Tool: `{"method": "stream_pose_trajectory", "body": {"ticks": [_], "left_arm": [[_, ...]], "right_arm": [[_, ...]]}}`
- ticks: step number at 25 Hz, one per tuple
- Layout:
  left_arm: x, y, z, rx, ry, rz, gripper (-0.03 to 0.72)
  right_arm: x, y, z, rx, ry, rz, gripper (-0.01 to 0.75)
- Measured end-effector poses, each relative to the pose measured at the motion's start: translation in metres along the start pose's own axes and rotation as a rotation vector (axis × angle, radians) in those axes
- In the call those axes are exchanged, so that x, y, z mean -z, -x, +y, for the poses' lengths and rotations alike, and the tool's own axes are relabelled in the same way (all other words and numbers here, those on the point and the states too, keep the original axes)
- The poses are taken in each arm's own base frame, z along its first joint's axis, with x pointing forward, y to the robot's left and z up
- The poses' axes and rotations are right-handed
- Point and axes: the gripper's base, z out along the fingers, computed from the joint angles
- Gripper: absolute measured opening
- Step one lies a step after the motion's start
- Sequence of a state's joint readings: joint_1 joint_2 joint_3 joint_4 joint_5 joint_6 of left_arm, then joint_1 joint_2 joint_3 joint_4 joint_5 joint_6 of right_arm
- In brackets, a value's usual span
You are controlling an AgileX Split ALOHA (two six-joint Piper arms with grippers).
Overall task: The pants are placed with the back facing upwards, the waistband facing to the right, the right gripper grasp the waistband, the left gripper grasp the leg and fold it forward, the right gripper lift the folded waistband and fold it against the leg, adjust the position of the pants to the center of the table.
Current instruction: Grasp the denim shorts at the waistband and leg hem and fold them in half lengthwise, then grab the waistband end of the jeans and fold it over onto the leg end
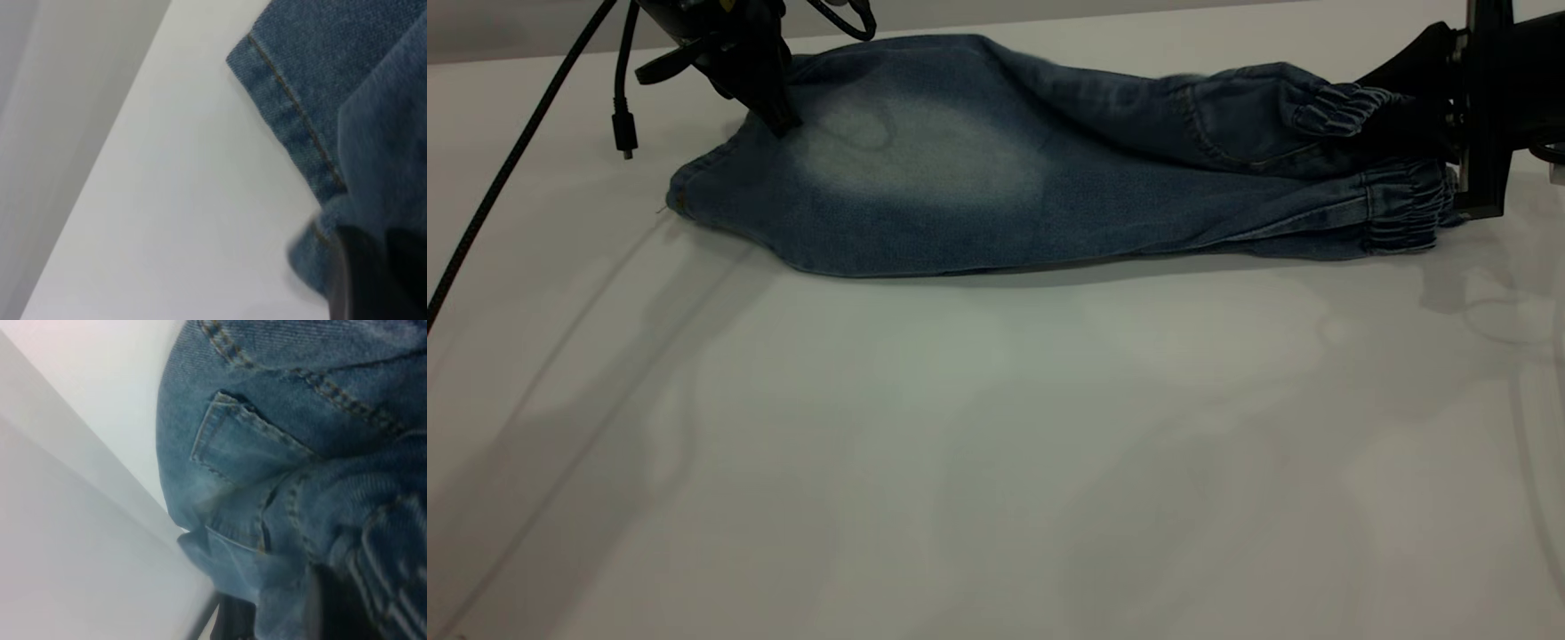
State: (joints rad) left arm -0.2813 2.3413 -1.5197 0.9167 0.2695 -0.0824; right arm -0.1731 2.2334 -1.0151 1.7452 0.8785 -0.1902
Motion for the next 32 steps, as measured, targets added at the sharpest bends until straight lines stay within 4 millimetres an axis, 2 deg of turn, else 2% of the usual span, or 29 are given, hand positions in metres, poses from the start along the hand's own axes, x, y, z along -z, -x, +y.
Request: {"method": "stream_pose_trajectory", "body": {"ticks": [6, 11, 18, 21, 27, 32], "left_arm": [[0.000, -0.001, 0.000, 0.023, 0.001, 0.008, 0.318], [0.002, -0.002, 0.002, 0.034, 0.007, 0.025, 0.418], [0.014, 0.004, 0.013, 0.042, 0.033, 0.001, 0.433], [0.021, 0.008, 0.017, 0.049, 0.044, -0.016, 0.434], [0.041, 0.018, 0.028, 0.134, 0.073, -0.045, 0.434], [0.067, 0.034, 0.028, 0.229, 0.076, -0.044, 0.434]], "right_arm": [[0.000, 0.000, 0.000, 0.023, 0.001, 0.003, 0.402], [0.007, 0.004, 0.005, 0.084, 0.031, 0.030, 0.453], [0.027, 0.012, 0.043, 0.255, 0.165, 0.077, 0.455], [0.034, 0.007, 0.056, 0.307, 0.207, 0.094, 0.456], [0.049, -0.016, 0.070, 0.518, 0.249, 0.132, 0.456], [0.058, -0.031, 0.066, 0.729, 0.127, 0.166, 0.456]]}}
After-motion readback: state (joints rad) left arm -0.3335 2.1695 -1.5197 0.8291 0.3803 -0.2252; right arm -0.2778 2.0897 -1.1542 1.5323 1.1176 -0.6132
